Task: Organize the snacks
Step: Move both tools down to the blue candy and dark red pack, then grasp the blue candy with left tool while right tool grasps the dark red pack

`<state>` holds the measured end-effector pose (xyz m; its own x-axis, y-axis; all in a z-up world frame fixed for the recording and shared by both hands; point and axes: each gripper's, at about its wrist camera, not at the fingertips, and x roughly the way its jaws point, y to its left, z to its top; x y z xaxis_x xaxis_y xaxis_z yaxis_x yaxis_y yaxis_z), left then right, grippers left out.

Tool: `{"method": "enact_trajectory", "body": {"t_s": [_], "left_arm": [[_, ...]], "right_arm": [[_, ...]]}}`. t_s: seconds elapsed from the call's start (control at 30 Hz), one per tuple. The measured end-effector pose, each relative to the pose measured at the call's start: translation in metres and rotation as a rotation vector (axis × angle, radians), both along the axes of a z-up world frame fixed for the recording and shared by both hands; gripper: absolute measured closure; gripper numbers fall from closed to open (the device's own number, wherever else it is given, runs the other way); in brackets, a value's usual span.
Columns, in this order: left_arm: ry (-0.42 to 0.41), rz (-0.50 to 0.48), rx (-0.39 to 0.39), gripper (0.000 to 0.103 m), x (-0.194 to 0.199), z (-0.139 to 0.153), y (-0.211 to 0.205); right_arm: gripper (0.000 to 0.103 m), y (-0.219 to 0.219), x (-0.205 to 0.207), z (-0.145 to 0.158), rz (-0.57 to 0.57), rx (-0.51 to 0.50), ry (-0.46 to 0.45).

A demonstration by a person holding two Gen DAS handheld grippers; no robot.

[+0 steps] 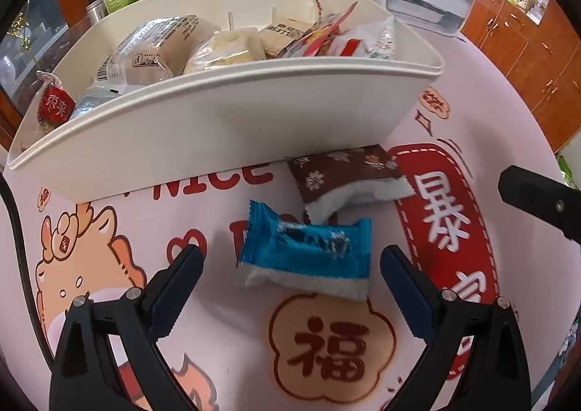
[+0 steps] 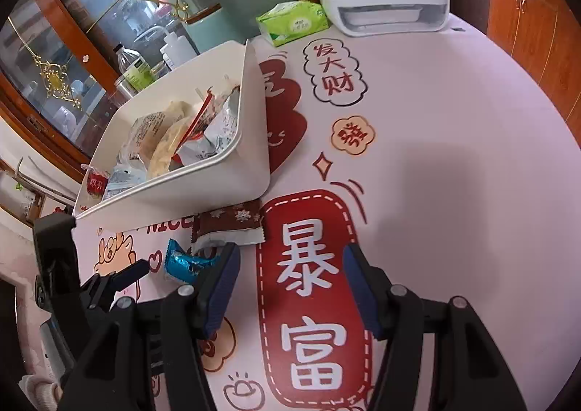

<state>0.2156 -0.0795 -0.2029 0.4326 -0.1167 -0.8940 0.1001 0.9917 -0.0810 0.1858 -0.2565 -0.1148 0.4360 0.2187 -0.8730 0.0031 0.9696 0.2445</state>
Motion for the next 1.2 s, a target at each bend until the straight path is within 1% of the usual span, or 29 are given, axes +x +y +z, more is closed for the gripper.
{"method": "enact_trajectory", "body": {"t_s": [0.13, 0.2, 0.23, 0.27, 0.3, 0.33, 0.4, 0.43, 0.5, 0.53, 0.6, 0.7, 0.8, 0.87, 1.07, 1.13, 1.17, 1.2], "left_arm": [[-0.004, 0.018, 0.025, 0.005, 0.005, -0.012, 0.002], [-0.009, 0.026, 0.002, 0.006, 0.005, -0.017, 0.006], [-0.028, 0.031, -0.005, 0.008, 0.004, -0.017, 0.009], [-0.045, 0.030, -0.006, 0.016, 0.001, -0.019, 0.011], [-0.055, 0.026, 0.001, 0.027, 0.001, -0.019, 0.012], [-0.066, 0.020, 0.011, 0.034, 0.000, -0.018, 0.014], [-0.081, -0.003, 0.019, 0.054, -0.004, -0.016, 0.018], [-0.083, -0.011, 0.009, 0.057, -0.005, -0.015, 0.020], [-0.081, -0.008, -0.015, 0.071, -0.007, -0.015, 0.029], [-0.077, -0.001, -0.027, 0.074, -0.006, -0.014, 0.033], [-0.071, 0.019, -0.054, 0.078, -0.007, -0.011, 0.048], [-0.062, 0.029, -0.086, 0.082, -0.011, -0.010, 0.064], [-0.061, 0.029, -0.099, 0.083, -0.019, -0.013, 0.074], [-0.061, 0.029, -0.107, 0.084, -0.024, -0.014, 0.081], [-0.053, 0.050, -0.155, 0.088, -0.039, -0.014, 0.101], [-0.049, 0.054, -0.169, 0.089, -0.044, -0.014, 0.107], [-0.046, 0.057, -0.176, 0.090, -0.047, -0.013, 0.111], [-0.045, 0.059, -0.182, 0.091, -0.048, -0.013, 0.112]], "right_arm": [[0.043, 0.014, 0.008, -0.006, 0.026, 0.006, 0.009], [0.043, 0.021, 0.012, -0.010, 0.043, 0.008, 0.015], [0.043, 0.026, 0.015, -0.012, 0.051, 0.009, 0.018], [0.043, 0.031, 0.018, -0.014, 0.062, 0.010, 0.023], [0.043, 0.035, 0.020, -0.017, 0.070, 0.010, 0.028], [0.043, 0.039, 0.022, -0.019, 0.076, 0.009, 0.032], [0.043, 0.048, 0.027, -0.024, 0.090, 0.009, 0.041], [0.043, 0.053, 0.029, -0.028, 0.097, 0.010, 0.047], [0.043, 0.063, 0.034, -0.034, 0.105, 0.013, 0.057], [0.043, 0.066, 0.036, -0.036, 0.108, 0.018, 0.062], [0.043, 0.074, 0.039, -0.041, 0.112, 0.033, 0.072], [0.043, 0.085, 0.041, -0.046, 0.127, 0.060, 0.078], [0.043, 0.097, 0.040, -0.052, 0.155, 0.073, 0.086], [0.043, 0.103, 0.038, -0.056, 0.171, 0.064, 0.088], [0.043, 0.123, 0.029, -0.058, 0.223, -0.069, 0.035], [0.046, 0.129, 0.025, -0.059, 0.241, -0.129, 0.016], [0.051, 0.132, 0.023, -0.060, 0.251, -0.165, 0.004], [0.062, 0.136, 0.020, -0.060, 0.261, -0.204, -0.009]]}}
